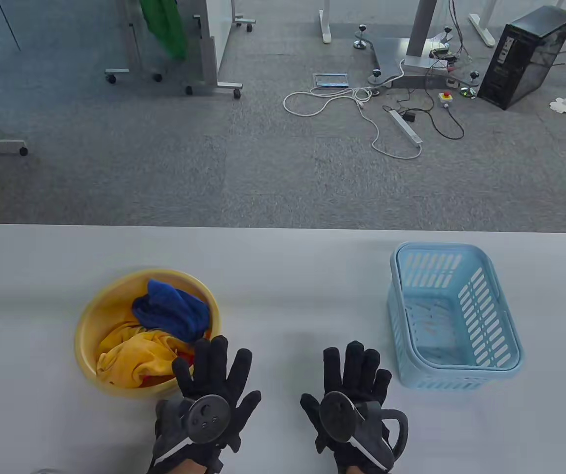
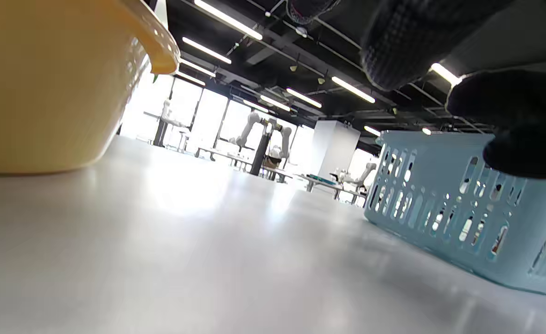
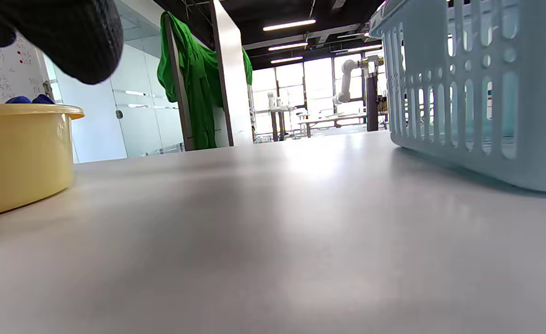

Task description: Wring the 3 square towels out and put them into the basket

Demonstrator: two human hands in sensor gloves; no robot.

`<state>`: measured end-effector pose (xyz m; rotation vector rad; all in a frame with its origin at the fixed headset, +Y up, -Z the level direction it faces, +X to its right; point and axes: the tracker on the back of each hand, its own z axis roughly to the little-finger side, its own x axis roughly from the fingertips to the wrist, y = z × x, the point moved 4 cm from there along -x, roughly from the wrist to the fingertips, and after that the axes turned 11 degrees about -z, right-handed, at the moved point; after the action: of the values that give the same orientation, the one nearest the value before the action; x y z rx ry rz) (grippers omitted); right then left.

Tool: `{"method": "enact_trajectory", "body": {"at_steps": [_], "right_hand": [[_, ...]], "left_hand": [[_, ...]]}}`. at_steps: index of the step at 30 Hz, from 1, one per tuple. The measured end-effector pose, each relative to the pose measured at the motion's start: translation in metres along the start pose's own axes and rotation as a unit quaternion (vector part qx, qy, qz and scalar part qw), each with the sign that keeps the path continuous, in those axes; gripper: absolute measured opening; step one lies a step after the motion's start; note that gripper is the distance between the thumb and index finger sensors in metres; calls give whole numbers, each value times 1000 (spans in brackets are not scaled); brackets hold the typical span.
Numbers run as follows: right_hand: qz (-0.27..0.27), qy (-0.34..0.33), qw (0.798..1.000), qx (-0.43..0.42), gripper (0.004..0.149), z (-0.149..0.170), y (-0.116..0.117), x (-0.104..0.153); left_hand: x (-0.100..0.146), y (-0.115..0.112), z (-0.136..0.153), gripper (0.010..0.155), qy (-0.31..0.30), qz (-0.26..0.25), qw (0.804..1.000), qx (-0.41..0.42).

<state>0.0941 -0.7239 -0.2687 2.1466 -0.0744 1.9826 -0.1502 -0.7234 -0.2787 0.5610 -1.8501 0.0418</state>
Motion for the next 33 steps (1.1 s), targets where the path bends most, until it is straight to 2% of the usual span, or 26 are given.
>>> {"method": "enact_trajectory", "body": {"at_steps": [7, 20, 23, 26, 31, 33], "right_hand": [[6, -6, 1000, -25, 99, 1, -2, 0], [8, -36, 999, -32, 97, -12, -4, 4], [27, -52, 998, -24, 97, -22, -8, 8], [53, -68, 996, -26, 96, -28, -12, 11], [53, -63, 996, -32, 96, -27, -13, 11], [52, -60, 996, -35, 95, -25, -13, 11]], "left_hand": [[-1, 2, 6, 79, 13, -2, 1000, 17], [4, -5, -15, 80, -8, 12, 1000, 27], [5, -8, -18, 79, -13, 16, 1000, 16], [4, -5, -21, 79, -16, 24, 999, 15], [-4, 8, -22, 80, -10, -2, 999, 36], [-7, 9, -20, 81, -1, 3, 999, 44]]}}
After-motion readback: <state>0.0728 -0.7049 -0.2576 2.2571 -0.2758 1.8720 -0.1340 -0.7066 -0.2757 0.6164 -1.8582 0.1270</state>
